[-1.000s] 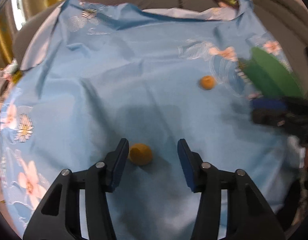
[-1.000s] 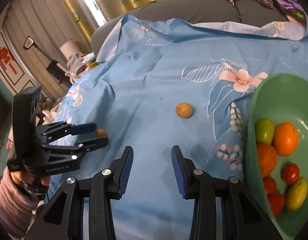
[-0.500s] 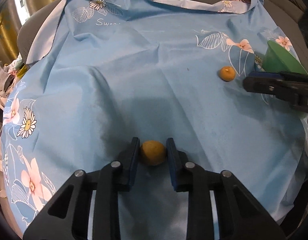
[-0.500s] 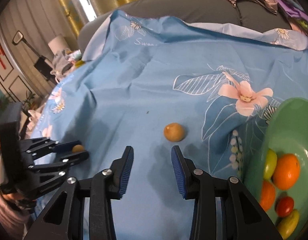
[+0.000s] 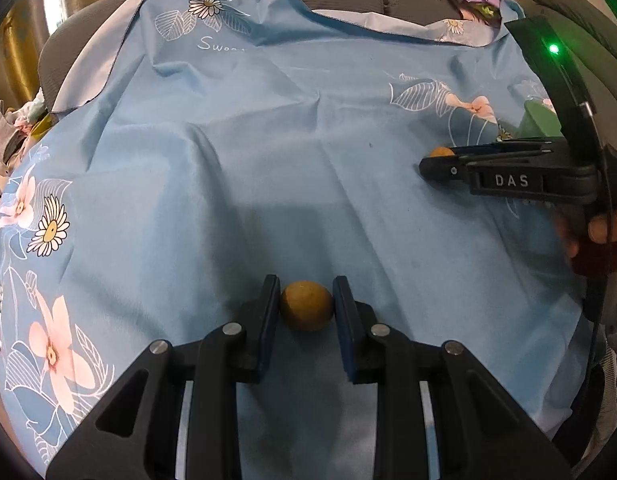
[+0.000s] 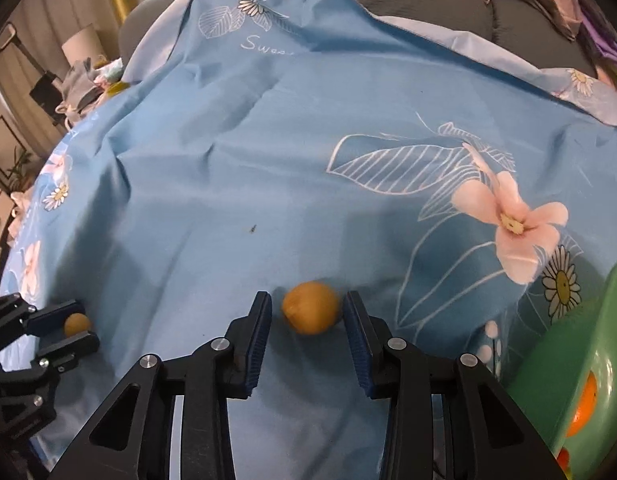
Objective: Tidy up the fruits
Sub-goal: 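Grasp a yellow cherry tomato with the left tool while the right tool grasps another, then carry both yellow tomatoes over the green bowl with both tools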
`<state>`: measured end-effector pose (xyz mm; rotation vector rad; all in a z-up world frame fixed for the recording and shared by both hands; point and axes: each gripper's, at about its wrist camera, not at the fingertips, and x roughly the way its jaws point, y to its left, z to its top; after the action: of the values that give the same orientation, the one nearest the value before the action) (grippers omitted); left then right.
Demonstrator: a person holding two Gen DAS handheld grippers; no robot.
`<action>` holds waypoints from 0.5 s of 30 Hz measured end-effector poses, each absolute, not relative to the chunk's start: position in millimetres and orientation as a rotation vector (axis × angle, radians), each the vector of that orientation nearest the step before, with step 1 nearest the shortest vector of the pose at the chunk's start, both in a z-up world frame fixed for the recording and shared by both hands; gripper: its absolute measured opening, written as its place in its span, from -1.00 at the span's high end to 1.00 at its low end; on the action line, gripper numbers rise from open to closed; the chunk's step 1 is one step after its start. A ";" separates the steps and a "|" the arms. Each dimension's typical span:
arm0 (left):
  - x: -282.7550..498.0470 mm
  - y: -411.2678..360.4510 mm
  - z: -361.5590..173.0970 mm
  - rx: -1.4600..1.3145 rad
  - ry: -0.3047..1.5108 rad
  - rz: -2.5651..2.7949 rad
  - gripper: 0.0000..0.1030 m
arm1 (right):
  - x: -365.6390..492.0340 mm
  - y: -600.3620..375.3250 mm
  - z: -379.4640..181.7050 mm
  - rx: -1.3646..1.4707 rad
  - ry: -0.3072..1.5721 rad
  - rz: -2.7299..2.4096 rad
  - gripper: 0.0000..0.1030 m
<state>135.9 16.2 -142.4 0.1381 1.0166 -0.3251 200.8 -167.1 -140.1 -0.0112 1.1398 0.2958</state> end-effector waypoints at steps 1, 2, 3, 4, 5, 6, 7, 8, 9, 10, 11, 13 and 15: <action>136.1 16.2 -142.1 0.135 1.017 -0.326 0.49 | 202.1 -168.1 -140.7 -0.002 1.144 0.301 0.43; 134.7 15.7 -141.7 0.132 1.016 -0.325 0.49 | 202.4 -168.5 -141.0 0.000 1.143 0.304 0.43; 134.0 15.6 -141.4 0.129 1.015 -0.325 0.49 | 202.7 -168.0 -141.2 -0.005 1.140 0.305 0.43; 133.4 15.3 -140.9 0.128 1.015 -0.325 0.49 | 202.3 -167.3 -141.2 -0.010 1.137 0.307 0.44; 133.5 15.1 -140.3 0.129 1.015 -0.324 0.49 | 200.6 -166.3 -140.5 -0.012 1.132 0.313 0.44; 132.6 14.7 -139.3 0.131 1.014 -0.322 0.49 | 198.4 -165.7 -139.3 -0.013 1.126 0.317 0.44; 131.5 13.5 -137.0 0.130 1.012 -0.324 0.49 | 196.8 -165.1 -137.7 -0.011 1.115 0.322 0.44; 131.0 13.6 -135.2 0.130 1.008 -0.327 0.49 | 192.4 -164.9 -134.9 -0.001 1.104 0.333 0.44; 129.4 12.3 -131.6 0.130 1.002 -0.331 0.49 | 188.7 -165.3 -131.9 0.014 1.096 0.346 0.44; 127.7 10.5 -127.8 0.131 0.997 -0.335 0.49 | 182.9 -166.2 -126.7 0.030 1.080 0.361 0.44; 126.3 8.2 -124.5 0.133 0.992 -0.338 0.49 | 176.7 -167.3 -121.7 0.039 1.067 0.367 0.44; 122.9 2.2 -118.0 0.141 0.982 -0.344 0.49 | 165.8 -171.1 -111.0 0.064 1.037 0.383 0.44; 118.9 -6.6 -110.6 0.157 0.968 -0.358 0.49 | 156.0 -177.0 -99.9 0.086 1.007 0.394 0.44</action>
<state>118.9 -6.6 -110.6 0.1571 0.9683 -0.3577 156.0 -177.0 -99.9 0.0856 1.0066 0.3936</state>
